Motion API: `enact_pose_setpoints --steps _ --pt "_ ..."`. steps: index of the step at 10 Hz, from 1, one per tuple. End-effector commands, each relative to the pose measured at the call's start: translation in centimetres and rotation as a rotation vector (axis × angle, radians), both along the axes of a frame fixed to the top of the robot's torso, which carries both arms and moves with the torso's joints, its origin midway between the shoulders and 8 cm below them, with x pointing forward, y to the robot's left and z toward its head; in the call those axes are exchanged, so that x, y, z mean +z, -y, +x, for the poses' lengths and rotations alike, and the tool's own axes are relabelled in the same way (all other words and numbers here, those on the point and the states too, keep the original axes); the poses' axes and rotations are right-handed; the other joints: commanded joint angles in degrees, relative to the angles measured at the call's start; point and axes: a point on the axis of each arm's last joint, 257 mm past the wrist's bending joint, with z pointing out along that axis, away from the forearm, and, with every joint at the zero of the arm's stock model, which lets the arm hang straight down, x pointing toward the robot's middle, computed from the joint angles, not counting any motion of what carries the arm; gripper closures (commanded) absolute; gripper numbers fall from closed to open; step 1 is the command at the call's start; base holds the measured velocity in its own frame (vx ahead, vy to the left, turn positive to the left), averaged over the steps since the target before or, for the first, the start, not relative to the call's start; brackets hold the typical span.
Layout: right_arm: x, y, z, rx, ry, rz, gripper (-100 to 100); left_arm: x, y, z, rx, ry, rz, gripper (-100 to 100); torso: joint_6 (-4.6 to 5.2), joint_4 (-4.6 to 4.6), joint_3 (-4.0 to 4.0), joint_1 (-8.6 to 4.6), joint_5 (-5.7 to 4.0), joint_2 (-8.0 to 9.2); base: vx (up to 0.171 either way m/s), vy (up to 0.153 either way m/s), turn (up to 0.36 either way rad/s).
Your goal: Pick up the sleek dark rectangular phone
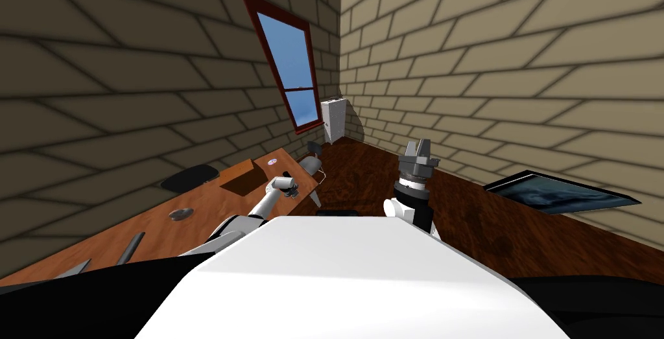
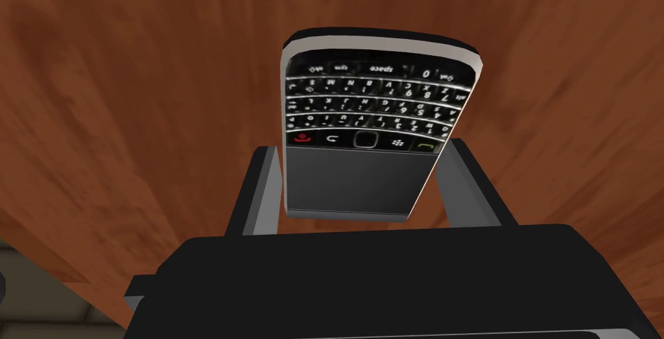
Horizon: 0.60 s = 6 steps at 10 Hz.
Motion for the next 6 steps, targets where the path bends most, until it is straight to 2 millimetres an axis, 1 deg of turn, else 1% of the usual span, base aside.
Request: enact_pose_setpoints --steps 1,2,3,4,5,6 --pt "0.0 0.0 0.0 0.0 0.0 0.0 0 0.0 0.0 0.0 0.0 0.0 0.0 100 0.0 0.0 0.0 0.0 0.0 0.0 0.0 0.0 0.0" --pt "0.0 0.0 0.0 0.0 0.0 0.0 0 0.0 0.0 0.0 0.0 0.0 0.0 0 0.01 0.0 0.0 0.0 0.0 0.0 0.0 0.0 0.0" --pt "0.0 0.0 0.0 0.0 0.0 0.0 0 1.1 -0.2 0.6 -0.011 0.0 -0.001 100 0.01 0.0 0.0 -0.01 0.0 0.0 -0.011 -0.038 0.104" --pt "0.0 0.0 0.0 0.0 0.0 0.0 0 1.6 -0.3 0.9 -0.016 0.0 -0.002 100 -0.05 0.03 0.03 -0.12 -0.05 0.04 -0.021 -0.072 0.086" --pt "0.0 0.0 0.0 0.0 0.0 0.0 0 1.3 -0.3 0.7 -0.012 0.003 0.0 100 -0.01 0.03 0.06 -0.27 -0.06 0.09 -0.01 -0.034 0.015" --pt "0.0 0.0 0.0 0.0 0.0 0.0 0 1.3 -0.3 0.7 -0.012 0.002 -0.001 0 0.01 0.01 0.03 -0.18 -0.05 0.06 -0.002 -0.006 -0.001"
